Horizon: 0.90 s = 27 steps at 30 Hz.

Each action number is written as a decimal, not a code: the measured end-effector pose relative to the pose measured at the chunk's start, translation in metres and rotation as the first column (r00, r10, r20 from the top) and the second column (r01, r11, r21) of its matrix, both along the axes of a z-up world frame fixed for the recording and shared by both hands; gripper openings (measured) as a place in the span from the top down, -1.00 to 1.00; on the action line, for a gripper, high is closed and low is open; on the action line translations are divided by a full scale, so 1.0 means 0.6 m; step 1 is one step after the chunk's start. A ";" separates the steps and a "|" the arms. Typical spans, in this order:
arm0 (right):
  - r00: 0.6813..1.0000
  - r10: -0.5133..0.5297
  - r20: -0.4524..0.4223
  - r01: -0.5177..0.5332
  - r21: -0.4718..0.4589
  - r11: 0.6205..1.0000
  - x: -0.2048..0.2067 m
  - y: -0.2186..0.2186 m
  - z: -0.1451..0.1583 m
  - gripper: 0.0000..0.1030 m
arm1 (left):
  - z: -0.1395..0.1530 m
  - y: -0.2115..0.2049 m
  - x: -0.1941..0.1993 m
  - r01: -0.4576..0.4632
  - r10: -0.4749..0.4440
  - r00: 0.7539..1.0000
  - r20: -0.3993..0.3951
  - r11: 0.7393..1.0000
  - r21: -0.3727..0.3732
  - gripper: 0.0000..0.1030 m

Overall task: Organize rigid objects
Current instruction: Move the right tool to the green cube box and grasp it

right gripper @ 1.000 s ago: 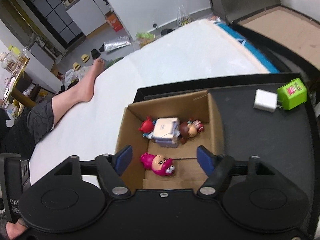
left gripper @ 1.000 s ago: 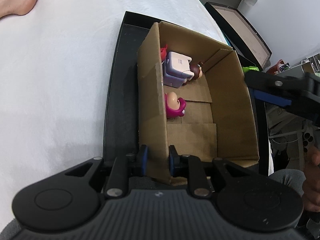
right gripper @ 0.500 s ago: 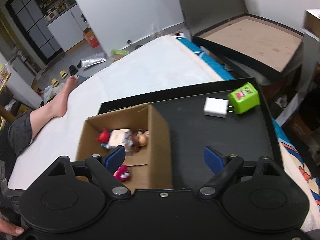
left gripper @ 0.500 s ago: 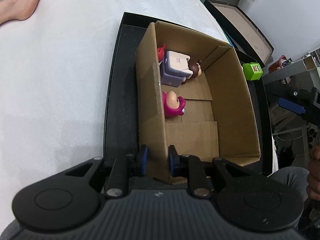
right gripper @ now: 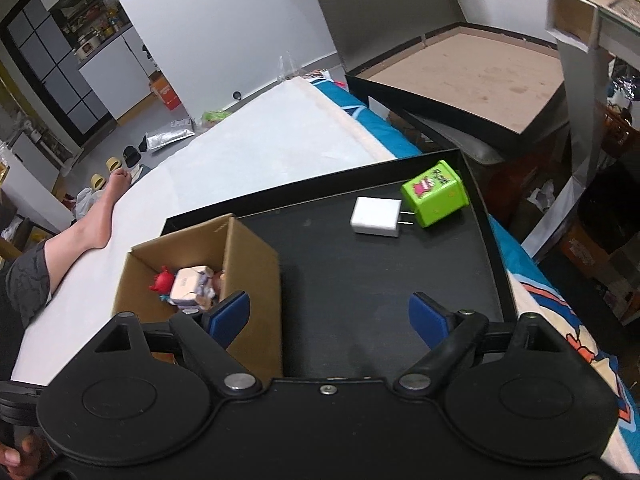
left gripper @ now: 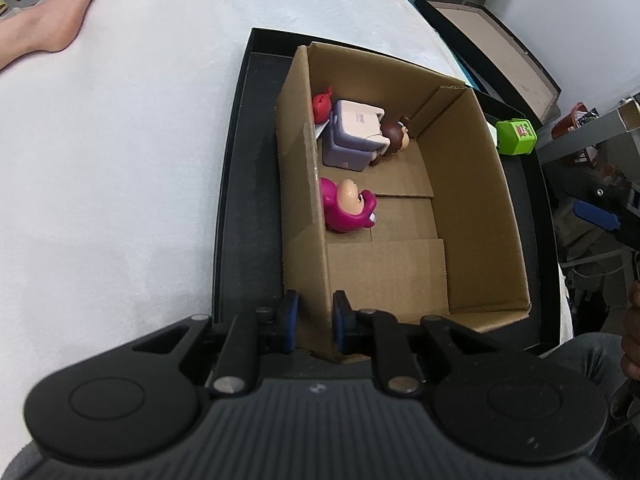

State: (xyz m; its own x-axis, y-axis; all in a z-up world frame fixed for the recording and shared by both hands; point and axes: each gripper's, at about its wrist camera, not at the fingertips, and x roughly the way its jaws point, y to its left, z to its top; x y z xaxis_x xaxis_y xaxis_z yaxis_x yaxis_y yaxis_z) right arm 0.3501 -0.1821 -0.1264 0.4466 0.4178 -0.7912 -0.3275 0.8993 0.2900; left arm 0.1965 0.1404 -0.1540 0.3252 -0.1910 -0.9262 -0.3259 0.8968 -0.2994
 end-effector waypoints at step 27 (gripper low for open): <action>0.989 0.145 0.005 -0.142 -0.178 0.974 0.168 -0.055 -0.029 -0.61 | -0.001 -0.009 0.015 -0.111 0.113 0.992 -0.055 0.993 0.039 0.70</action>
State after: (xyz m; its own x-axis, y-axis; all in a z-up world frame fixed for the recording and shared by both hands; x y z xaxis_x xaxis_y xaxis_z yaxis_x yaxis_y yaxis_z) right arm 0.4510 -0.2152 -0.1438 0.4067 0.3329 -0.8508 -0.4602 0.8791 0.1240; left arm 0.2056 0.1353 -0.1544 0.2891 -0.1226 -0.9494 -0.4403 0.8636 -0.2456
